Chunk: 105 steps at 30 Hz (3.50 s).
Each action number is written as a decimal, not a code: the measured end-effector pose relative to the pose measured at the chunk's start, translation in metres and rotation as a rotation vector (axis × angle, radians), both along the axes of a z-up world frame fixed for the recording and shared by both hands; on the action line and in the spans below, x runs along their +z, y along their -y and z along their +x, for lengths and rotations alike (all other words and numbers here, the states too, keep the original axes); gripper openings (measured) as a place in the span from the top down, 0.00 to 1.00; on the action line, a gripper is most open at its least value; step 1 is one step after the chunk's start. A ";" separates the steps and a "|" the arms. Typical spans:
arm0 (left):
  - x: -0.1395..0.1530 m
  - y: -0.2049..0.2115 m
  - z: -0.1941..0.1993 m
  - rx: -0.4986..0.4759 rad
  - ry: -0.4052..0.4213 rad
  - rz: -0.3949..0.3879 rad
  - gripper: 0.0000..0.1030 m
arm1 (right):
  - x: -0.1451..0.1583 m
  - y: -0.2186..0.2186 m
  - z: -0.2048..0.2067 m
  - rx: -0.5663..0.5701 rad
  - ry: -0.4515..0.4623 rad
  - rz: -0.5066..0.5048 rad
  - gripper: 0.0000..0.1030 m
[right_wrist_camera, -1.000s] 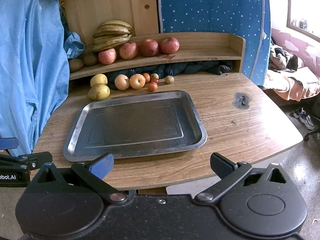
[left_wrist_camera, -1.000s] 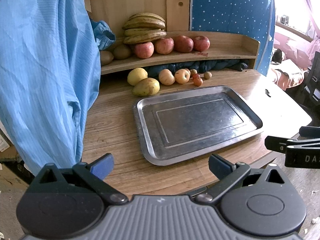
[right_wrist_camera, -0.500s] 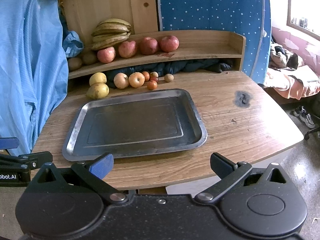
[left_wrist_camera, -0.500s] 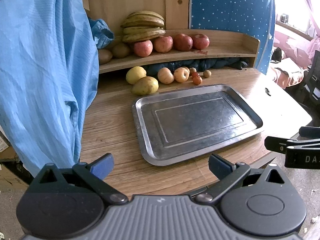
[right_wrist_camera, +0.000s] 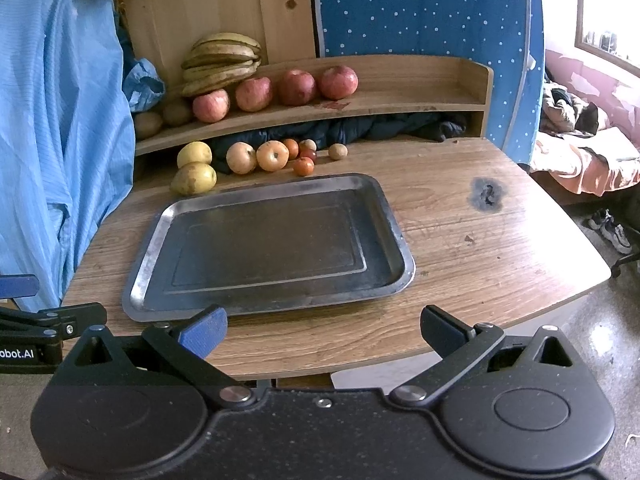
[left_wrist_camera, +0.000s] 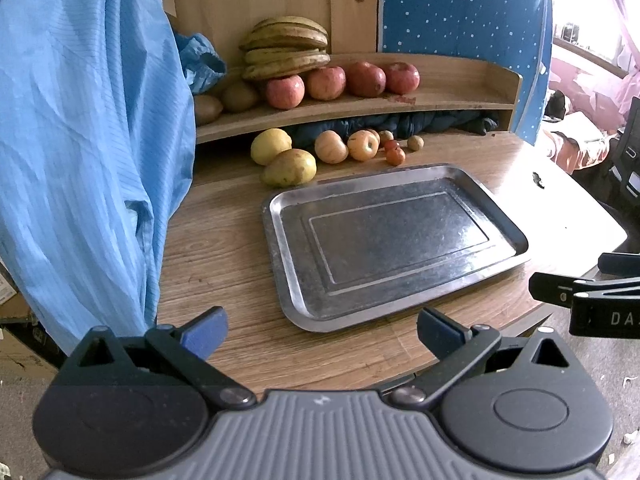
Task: Organize fruits
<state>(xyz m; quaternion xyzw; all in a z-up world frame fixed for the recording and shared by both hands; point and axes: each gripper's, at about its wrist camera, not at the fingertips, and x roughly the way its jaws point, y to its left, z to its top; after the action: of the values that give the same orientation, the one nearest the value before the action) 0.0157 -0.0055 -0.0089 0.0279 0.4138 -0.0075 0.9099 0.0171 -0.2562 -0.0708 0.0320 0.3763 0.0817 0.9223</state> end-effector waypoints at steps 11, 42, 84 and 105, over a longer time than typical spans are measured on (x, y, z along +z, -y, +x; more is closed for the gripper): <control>-0.006 0.008 0.011 0.035 -0.043 -0.006 0.00 | -0.002 0.007 0.012 0.031 -0.033 -0.006 0.00; 0.022 0.031 0.098 0.335 -0.042 0.048 0.00 | 0.018 0.054 0.131 0.318 0.037 0.004 0.00; -0.076 -0.055 0.288 0.109 -0.239 -0.174 0.12 | -0.064 -0.068 0.313 0.255 -0.175 -0.074 0.47; -0.085 -0.062 0.293 0.161 -0.259 -0.228 0.22 | -0.065 -0.085 0.322 0.264 -0.167 -0.077 0.70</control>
<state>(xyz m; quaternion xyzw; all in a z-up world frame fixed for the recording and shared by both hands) 0.3089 0.0564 -0.0939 -0.1096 0.5247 0.0148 0.8441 0.3389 -0.1712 -0.1353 -0.0466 0.4553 0.1848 0.8697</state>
